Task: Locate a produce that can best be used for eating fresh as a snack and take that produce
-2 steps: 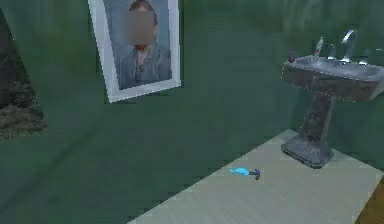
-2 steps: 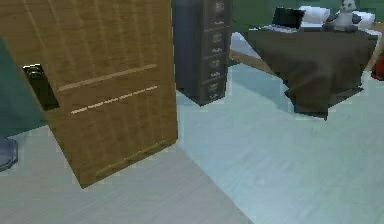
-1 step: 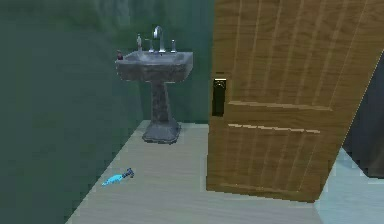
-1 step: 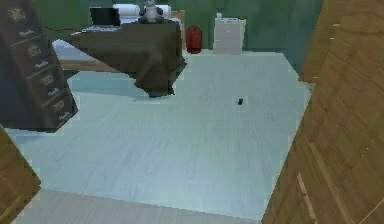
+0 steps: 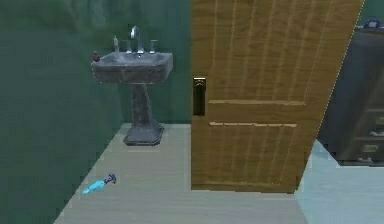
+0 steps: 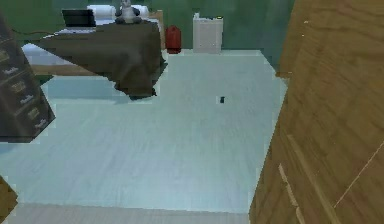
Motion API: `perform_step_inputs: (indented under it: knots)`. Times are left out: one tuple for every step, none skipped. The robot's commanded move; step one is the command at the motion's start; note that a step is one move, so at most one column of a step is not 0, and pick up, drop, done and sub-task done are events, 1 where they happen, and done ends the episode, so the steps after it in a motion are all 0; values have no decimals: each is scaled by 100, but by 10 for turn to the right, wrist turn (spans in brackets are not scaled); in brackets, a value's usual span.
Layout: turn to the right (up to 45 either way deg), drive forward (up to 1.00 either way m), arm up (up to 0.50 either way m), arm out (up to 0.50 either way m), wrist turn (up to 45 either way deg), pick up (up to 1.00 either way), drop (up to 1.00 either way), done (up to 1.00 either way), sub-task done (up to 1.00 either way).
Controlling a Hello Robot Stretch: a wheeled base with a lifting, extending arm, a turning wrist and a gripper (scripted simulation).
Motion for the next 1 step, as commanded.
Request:
perform_step_inputs:
  knots:
    - [0,5,0,0,0,0,0,0,0]
